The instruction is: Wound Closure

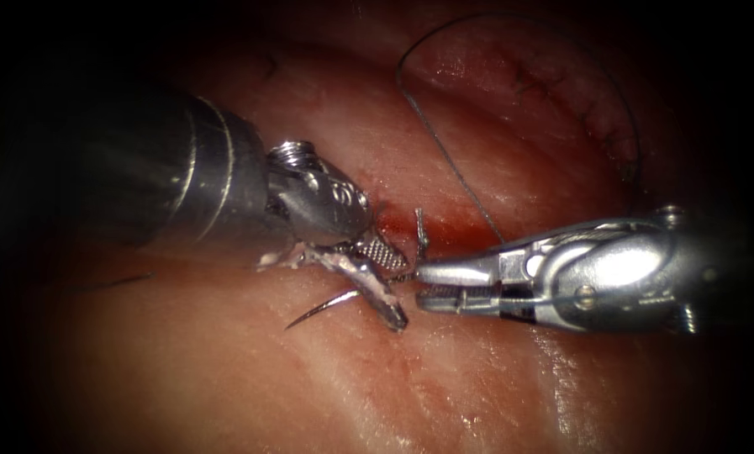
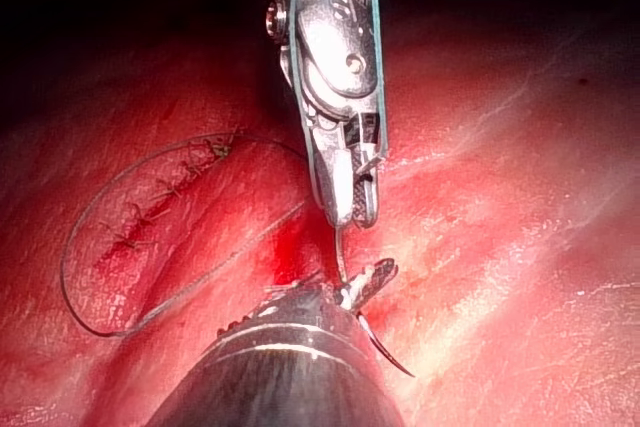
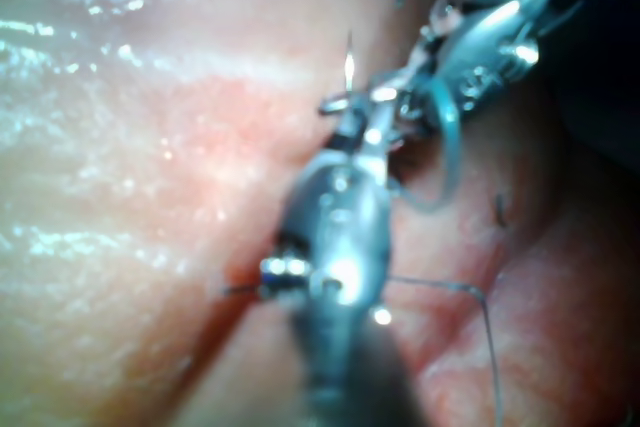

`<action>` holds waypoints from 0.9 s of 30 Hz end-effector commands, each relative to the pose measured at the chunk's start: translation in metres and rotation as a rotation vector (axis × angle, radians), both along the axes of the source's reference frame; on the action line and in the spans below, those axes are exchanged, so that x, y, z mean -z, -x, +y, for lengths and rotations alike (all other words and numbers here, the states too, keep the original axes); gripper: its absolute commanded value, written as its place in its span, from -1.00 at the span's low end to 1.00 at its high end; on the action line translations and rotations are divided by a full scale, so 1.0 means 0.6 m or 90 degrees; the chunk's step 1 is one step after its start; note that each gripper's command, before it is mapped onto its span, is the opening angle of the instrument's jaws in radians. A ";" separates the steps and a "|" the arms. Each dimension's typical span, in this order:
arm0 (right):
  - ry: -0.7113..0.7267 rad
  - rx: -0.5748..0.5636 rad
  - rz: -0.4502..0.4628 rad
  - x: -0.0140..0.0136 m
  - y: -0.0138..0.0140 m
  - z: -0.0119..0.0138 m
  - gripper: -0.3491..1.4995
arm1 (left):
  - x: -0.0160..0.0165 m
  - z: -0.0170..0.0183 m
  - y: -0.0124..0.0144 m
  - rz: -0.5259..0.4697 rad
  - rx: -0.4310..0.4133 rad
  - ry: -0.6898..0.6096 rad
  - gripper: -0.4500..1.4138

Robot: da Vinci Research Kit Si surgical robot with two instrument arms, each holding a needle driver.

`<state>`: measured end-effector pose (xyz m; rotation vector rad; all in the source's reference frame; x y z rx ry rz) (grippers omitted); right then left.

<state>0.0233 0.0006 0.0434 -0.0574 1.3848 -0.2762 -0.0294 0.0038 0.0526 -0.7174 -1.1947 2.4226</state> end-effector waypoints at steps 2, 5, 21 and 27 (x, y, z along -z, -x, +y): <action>0.001 0.004 0.004 -0.0005 -0.0011 -0.0006 -1.00 | -0.0012 -0.0010 0.0005 0.000 -0.010 0.000 -0.21; 0.001 0.004 0.003 -0.0006 -0.0011 -0.0005 -1.00 | -0.0011 -0.0010 0.0003 -0.002 -0.012 0.000 -0.21; 0.009 0.014 0.002 -0.0004 -0.0012 -0.0015 -1.00 | -0.0007 0.0002 -0.0005 0.020 -0.003 -0.042 -1.00; -0.029 -0.005 -0.002 -0.0003 -0.0012 -0.0016 -0.82 | -0.0003 0.0005 -0.0006 0.036 0.047 -0.080 -1.00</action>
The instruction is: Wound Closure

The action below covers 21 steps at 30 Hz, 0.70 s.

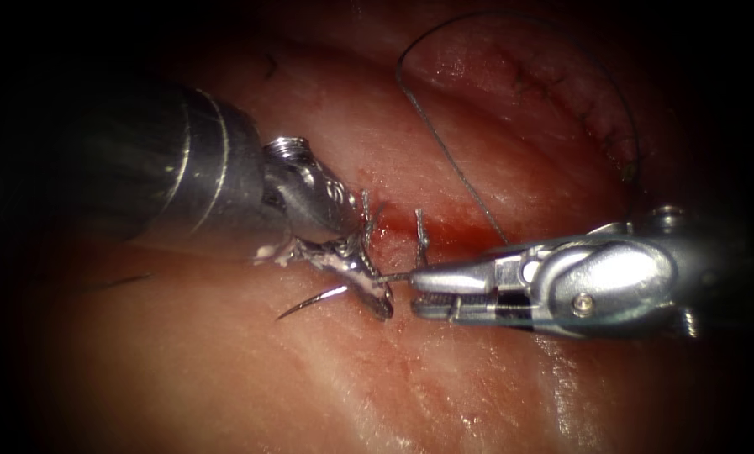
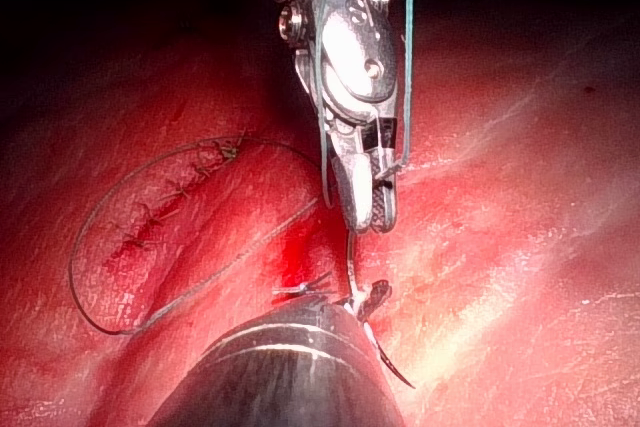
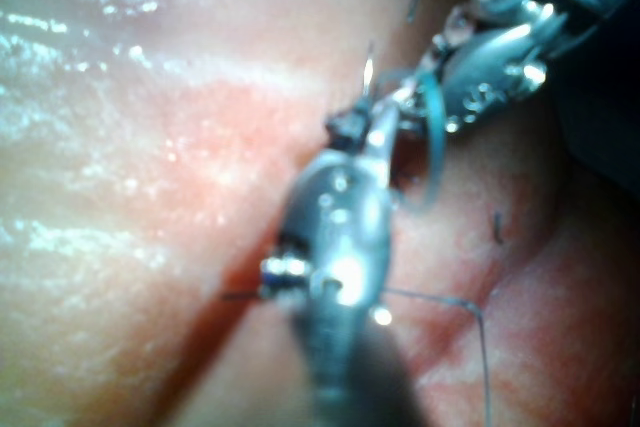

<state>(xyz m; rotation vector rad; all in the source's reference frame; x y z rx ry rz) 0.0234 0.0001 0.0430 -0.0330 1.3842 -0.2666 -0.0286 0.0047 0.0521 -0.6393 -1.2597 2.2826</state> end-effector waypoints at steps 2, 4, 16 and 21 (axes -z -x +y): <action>-0.032 -0.047 0.017 -0.0007 -0.0008 -0.0005 0.02 | -0.0008 -0.0012 0.0006 -0.002 0.028 -0.015 -1.00; -0.061 -0.098 0.044 -0.0004 -0.0006 0.0002 0.65 | -0.0007 -0.0014 0.0005 -0.016 0.051 -0.019 -1.00; -0.086 -0.286 0.091 -0.0009 0.0008 0.0025 0.98 | 0.0006 -0.0011 0.0003 -0.129 0.229 -0.035 -1.00; -0.143 -0.313 0.079 -0.0035 0.0004 0.0010 0.98 | 0.0008 0.0004 0.0008 -0.174 0.320 -0.038 -1.00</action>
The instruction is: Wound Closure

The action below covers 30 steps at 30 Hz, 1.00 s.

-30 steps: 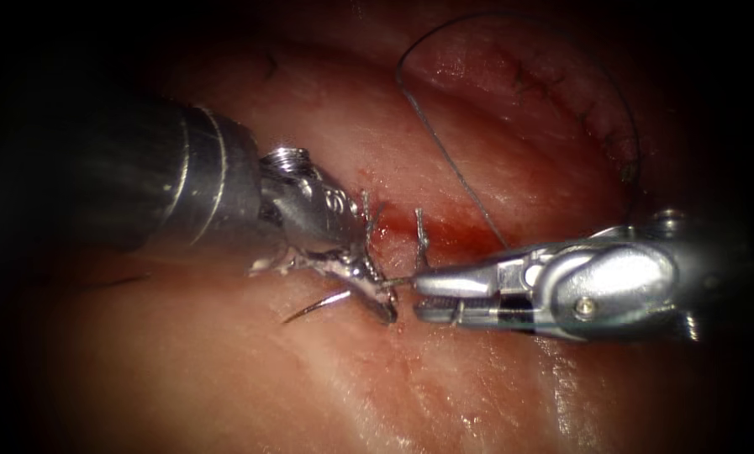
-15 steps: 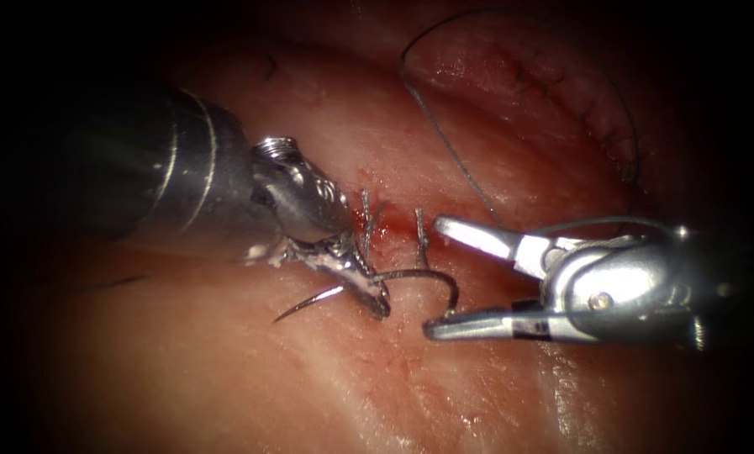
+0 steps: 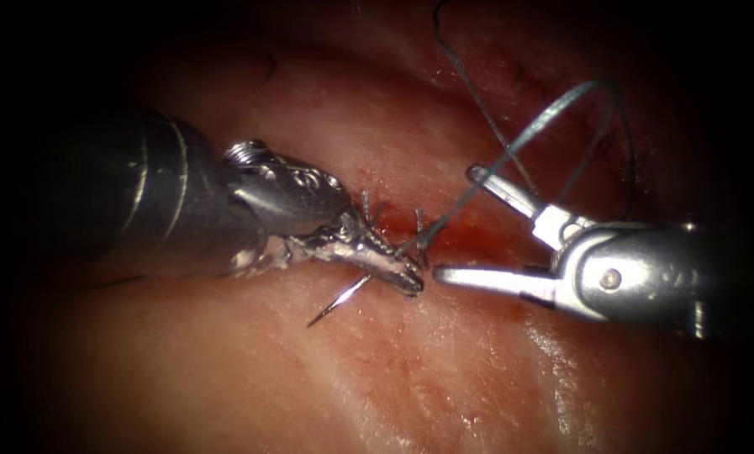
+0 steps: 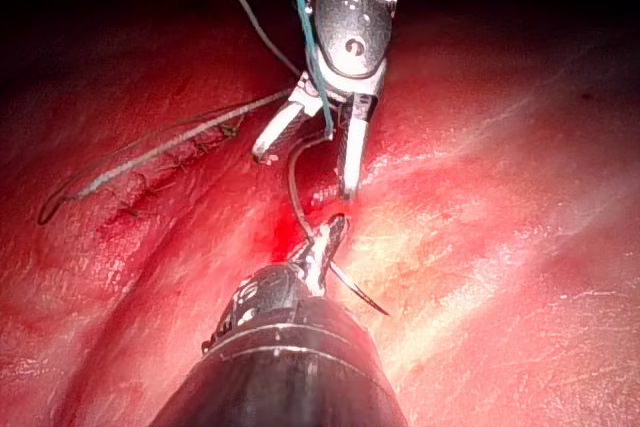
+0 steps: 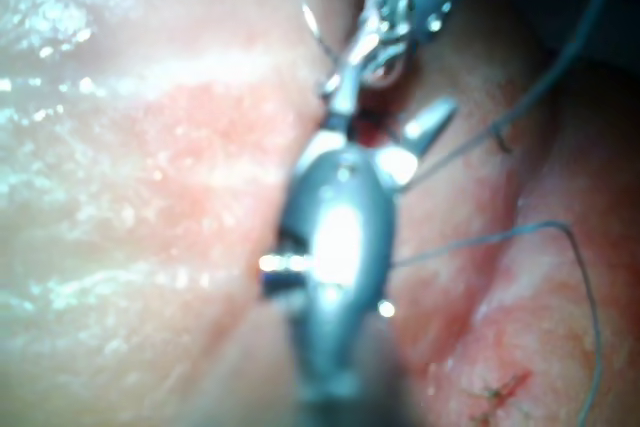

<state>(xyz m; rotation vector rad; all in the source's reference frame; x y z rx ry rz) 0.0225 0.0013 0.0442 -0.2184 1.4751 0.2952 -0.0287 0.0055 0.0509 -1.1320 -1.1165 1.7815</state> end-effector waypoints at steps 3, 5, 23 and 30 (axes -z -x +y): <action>-0.048 -0.016 0.002 -0.0022 -0.0010 -0.0010 0.98 | -0.0010 -0.0001 0.0011 -0.006 0.041 0.004 -1.00; -0.069 -0.033 0.004 -0.0019 -0.0012 -0.0006 0.98 | -0.0010 -0.0001 0.0013 -0.004 0.057 0.007 -1.00; -0.035 -0.122 -0.125 0.0036 -0.0010 0.0029 0.82 | -0.0018 -0.0011 0.0018 0.015 0.101 0.018 -1.00; -0.025 -0.124 -0.148 0.0037 -0.0019 0.0029 0.80 | -0.0022 -0.0017 0.0033 0.020 0.109 0.018 -1.00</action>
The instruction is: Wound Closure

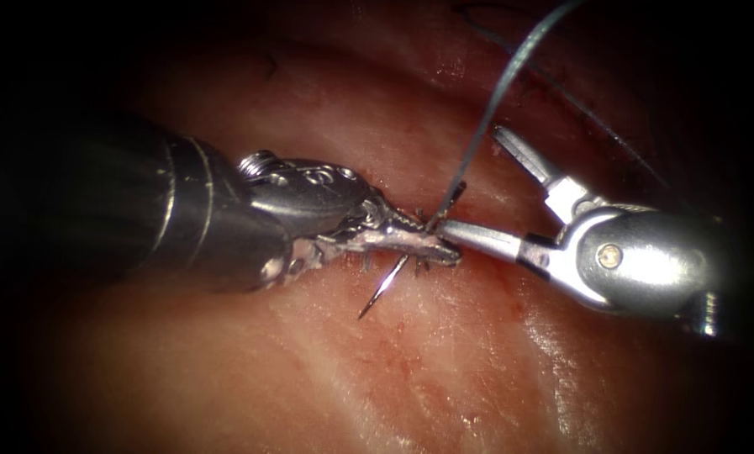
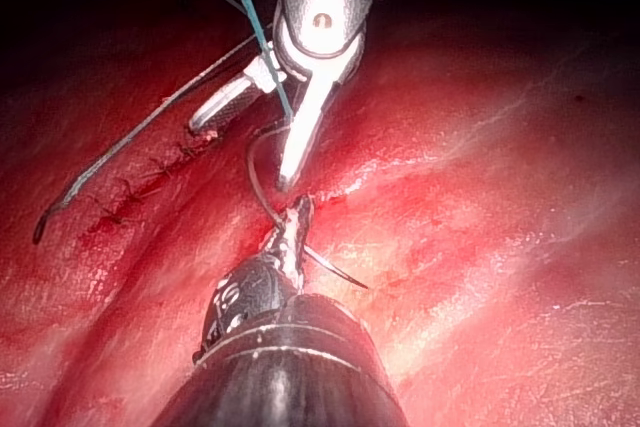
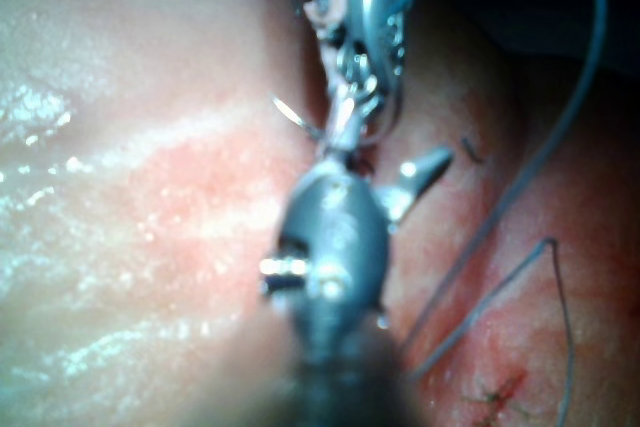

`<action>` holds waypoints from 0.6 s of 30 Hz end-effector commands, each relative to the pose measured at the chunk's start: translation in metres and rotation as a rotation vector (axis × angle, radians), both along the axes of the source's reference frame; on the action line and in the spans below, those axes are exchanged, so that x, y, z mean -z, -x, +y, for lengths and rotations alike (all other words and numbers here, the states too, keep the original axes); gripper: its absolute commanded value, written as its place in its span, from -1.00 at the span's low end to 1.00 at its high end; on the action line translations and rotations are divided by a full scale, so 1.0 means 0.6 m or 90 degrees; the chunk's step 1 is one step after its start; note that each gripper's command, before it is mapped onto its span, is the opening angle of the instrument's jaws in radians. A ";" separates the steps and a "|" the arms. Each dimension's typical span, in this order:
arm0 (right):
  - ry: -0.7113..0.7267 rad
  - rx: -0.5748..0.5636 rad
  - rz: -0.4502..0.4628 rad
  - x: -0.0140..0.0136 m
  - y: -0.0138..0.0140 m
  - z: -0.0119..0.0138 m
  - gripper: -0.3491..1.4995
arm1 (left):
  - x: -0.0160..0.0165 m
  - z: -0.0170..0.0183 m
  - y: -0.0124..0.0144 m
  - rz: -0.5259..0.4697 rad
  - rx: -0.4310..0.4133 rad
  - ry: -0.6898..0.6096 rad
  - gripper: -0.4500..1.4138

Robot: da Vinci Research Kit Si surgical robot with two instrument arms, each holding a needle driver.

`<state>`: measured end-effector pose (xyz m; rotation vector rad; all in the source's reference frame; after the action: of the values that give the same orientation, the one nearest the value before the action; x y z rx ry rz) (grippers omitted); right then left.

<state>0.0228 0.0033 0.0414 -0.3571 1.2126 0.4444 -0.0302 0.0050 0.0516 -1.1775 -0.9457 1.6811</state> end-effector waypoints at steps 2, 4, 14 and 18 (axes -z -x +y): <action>0.004 0.008 0.005 -0.0007 -0.0020 -0.0006 0.75 | -0.0013 -0.0014 0.0014 0.003 0.002 0.001 -1.00; 0.005 0.010 0.008 -0.0007 -0.0024 -0.0005 0.73 | -0.0014 -0.0017 0.0016 0.003 0.002 0.001 -1.00; 0.011 0.026 0.009 -0.0002 -0.0029 -0.0015 0.20 | -0.0014 -0.0017 0.0016 0.000 -0.001 0.004 -1.00; 0.007 0.034 0.003 -0.0006 -0.0030 -0.0020 -0.11 | -0.0012 -0.0022 0.0015 -0.003 -0.004 0.007 -1.00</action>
<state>0.0239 0.0024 0.0411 -0.3369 1.2255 0.3932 -0.0307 0.0043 0.0517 -1.1897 -0.9436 1.6909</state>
